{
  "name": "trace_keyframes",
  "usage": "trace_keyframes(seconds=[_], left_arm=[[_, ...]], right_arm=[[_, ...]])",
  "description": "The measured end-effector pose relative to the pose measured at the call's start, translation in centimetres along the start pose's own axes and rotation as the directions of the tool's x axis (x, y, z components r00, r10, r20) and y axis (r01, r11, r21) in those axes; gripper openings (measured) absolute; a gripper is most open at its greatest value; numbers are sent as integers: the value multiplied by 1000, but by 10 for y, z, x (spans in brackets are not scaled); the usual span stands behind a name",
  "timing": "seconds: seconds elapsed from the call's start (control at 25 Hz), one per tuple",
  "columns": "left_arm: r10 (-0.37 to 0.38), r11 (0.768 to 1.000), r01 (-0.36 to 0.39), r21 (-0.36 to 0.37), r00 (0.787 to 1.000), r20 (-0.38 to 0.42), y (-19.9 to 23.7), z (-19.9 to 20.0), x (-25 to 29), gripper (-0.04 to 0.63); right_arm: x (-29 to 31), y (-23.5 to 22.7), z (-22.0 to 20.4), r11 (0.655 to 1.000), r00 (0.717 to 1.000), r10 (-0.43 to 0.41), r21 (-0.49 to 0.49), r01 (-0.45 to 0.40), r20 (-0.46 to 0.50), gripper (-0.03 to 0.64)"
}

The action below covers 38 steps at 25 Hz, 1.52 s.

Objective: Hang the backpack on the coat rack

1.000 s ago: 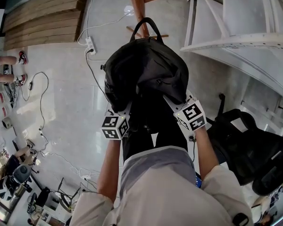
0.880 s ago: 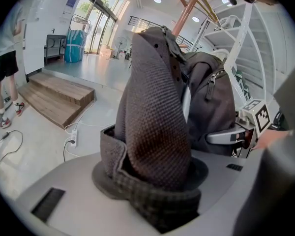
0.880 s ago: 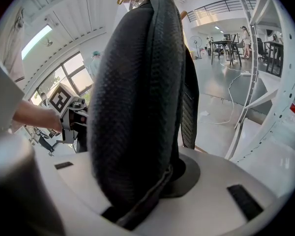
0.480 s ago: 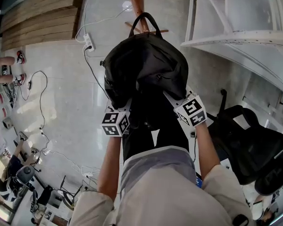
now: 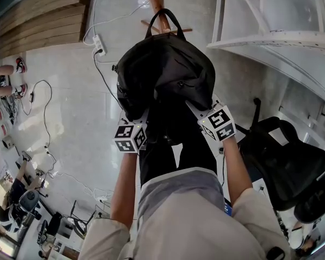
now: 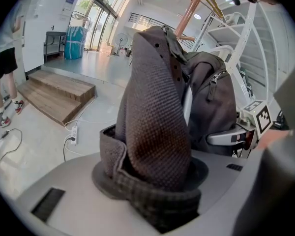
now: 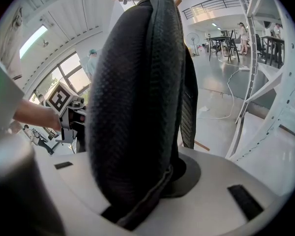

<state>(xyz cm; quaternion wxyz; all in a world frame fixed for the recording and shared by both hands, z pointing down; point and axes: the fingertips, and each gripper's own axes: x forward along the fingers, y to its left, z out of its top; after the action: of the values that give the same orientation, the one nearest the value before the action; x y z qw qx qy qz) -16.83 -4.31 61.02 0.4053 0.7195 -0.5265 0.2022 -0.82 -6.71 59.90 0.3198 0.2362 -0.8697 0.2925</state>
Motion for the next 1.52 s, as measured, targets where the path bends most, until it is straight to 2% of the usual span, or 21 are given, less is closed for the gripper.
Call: trace_keyframes(seconds=[0.52, 1.52], left_arm=[[7, 1000, -8, -13, 999, -52, 8, -13, 20, 186], [18, 1000, -18, -9, 998, -55, 38, 1, 61, 189]], right_arm=[[18, -14, -16, 999, 1000, 6, 41, -5, -30, 141], [58, -44, -8, 998, 1000, -1, 69, 3, -27, 147]])
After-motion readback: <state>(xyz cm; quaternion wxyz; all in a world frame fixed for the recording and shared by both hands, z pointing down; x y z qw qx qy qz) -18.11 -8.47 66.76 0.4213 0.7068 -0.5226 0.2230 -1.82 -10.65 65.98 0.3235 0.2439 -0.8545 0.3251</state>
